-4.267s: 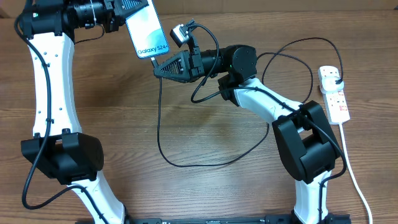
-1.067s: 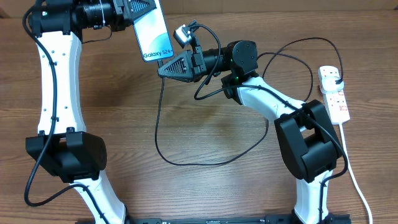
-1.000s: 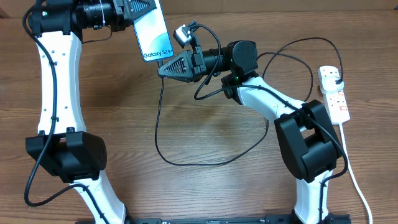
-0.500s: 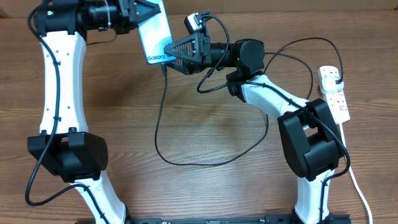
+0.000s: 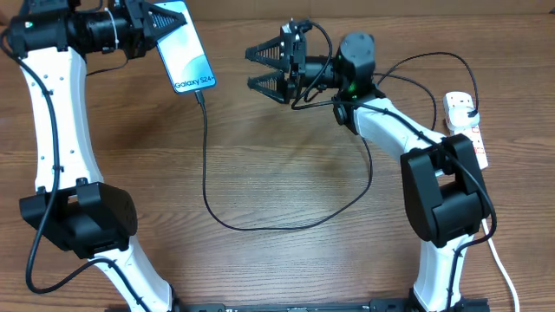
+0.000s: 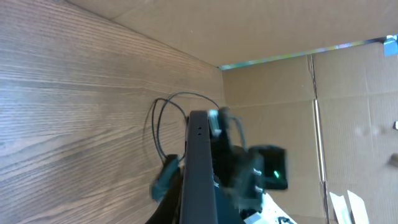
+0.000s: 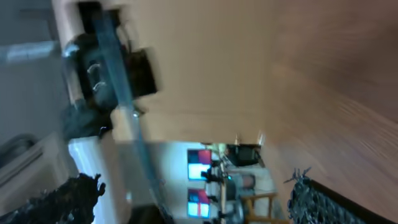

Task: Plug charger to phone and switch on socket
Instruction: 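Open the right gripper and pull it back from the phone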

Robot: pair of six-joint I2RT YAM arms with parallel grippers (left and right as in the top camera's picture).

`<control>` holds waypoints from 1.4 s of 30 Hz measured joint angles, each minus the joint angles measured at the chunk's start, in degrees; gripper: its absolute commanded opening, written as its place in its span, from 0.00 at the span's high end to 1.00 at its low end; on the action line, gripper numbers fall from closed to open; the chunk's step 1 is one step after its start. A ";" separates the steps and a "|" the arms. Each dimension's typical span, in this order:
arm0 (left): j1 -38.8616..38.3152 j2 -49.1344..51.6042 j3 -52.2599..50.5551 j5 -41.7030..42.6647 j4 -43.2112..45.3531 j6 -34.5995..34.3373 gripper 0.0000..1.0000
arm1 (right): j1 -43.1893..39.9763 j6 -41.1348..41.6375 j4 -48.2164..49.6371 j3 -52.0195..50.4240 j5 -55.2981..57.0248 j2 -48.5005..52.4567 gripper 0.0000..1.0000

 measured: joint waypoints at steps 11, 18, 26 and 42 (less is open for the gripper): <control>-0.04 0.00 0.00 1.09 -1.01 3.50 0.96 | -1.73 -26.49 -50.36 0.15 8.61 0.00 0.00; -0.17 0.00 0.00 -0.52 -4.42 5.44 0.96 | -3.26 -37.79 -71.43 0.15 22.73 -0.02 0.09; -4.44 0.00 0.00 -13.22 -11.63 8.72 0.96 | -3.69 -40.92 -84.37 0.13 44.81 -7.69 0.08; -21.97 0.00 -1.81 -34.86 -11.43 8.55 0.96 | -3.69 -41.90 -97.02 0.13 64.19 -33.18 0.04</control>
